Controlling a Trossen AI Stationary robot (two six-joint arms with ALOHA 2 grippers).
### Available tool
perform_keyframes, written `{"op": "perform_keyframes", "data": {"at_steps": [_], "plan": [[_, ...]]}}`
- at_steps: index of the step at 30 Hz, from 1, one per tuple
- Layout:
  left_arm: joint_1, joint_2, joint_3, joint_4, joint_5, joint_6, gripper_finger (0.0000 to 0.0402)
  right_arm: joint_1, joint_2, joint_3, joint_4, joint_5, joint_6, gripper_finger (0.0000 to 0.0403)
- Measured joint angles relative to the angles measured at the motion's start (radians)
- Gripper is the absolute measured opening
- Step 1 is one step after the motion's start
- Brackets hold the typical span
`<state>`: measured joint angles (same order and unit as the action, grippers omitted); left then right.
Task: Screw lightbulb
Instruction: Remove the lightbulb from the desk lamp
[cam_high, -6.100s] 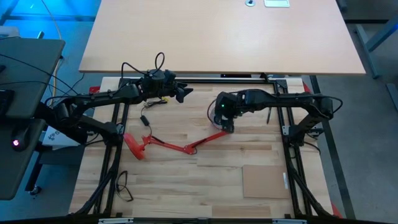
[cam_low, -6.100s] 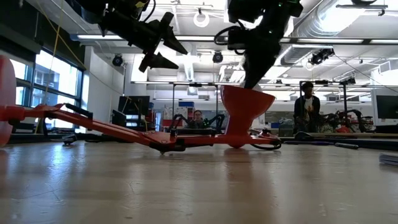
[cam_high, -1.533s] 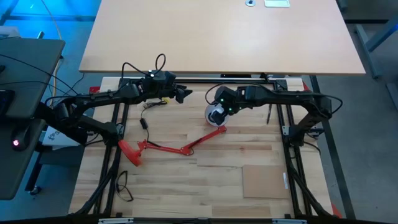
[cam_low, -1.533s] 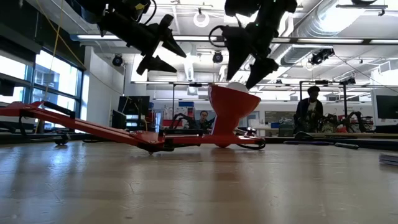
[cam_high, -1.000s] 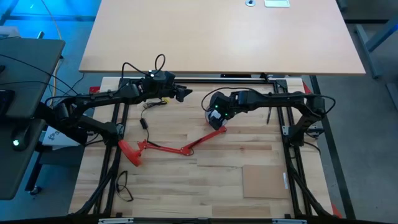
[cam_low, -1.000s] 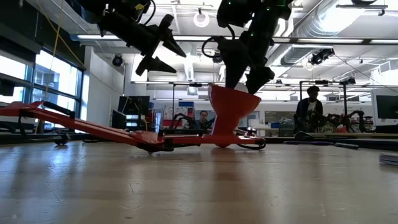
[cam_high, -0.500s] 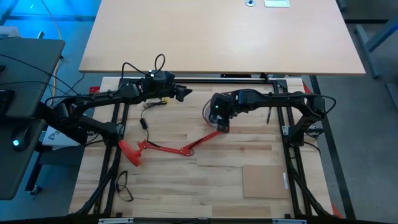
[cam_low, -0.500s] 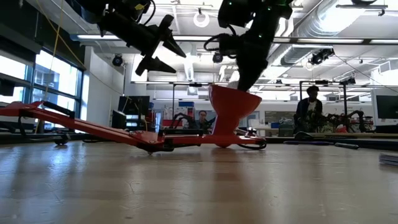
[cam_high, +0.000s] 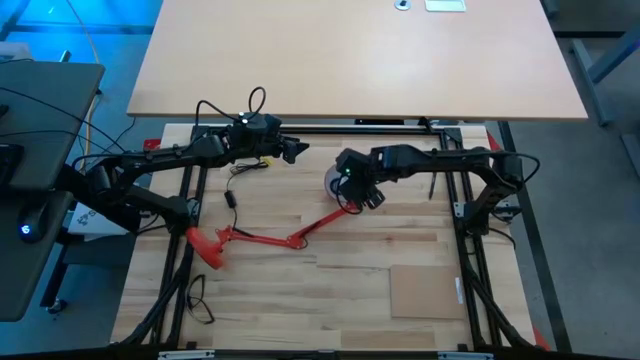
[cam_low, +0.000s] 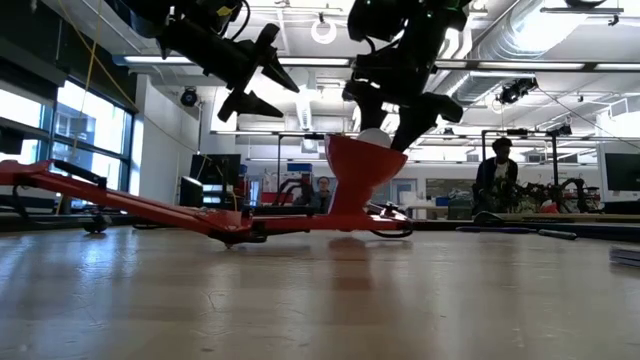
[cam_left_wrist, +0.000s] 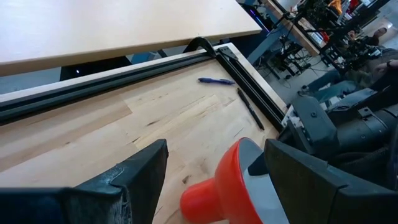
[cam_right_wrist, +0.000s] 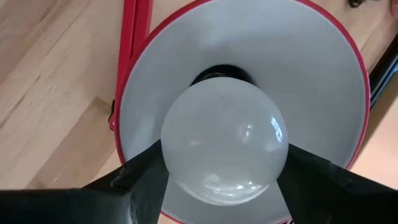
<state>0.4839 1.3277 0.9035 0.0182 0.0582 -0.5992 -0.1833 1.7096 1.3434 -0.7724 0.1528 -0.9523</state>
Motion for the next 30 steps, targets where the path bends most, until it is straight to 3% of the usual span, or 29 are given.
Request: {"op": "perform_keyframes", "data": {"at_steps": [4, 9, 15, 21, 25, 30], "plan": [[0.000, 0.000, 0.000, 0.000, 0.000, 0.000, 0.0261, 0.000, 0.000, 0.000, 0.001, 0.000, -0.013, 0.0256], [0.000, 0.000, 0.000, 0.000, 0.000, 0.000, 0.0261, 0.000, 0.001, 0.000, 0.006, -0.001, 0.097, 0.0257], [0.000, 0.000, 0.000, 0.000, 0.000, 0.012, 0.0261, -0.001, 0.001, 0.000, 0.017, -0.047, 0.045, 0.0257], [0.000, 0.000, 0.000, 0.000, -0.001, 0.016, 0.0261, 0.000, 0.001, 0.000, 0.019, -0.057, 0.172, 0.0259], [0.000, 0.000, 0.000, 0.000, -0.002, 0.017, 0.0261, 0.000, 0.001, 0.000, 0.019, -0.068, 0.225, 0.0285], [0.000, 0.000, 0.000, 0.000, -0.003, 0.018, 0.0261, 0.000, 0.001, 0.000, 0.004, -0.065, 0.226, 0.0345]]}}
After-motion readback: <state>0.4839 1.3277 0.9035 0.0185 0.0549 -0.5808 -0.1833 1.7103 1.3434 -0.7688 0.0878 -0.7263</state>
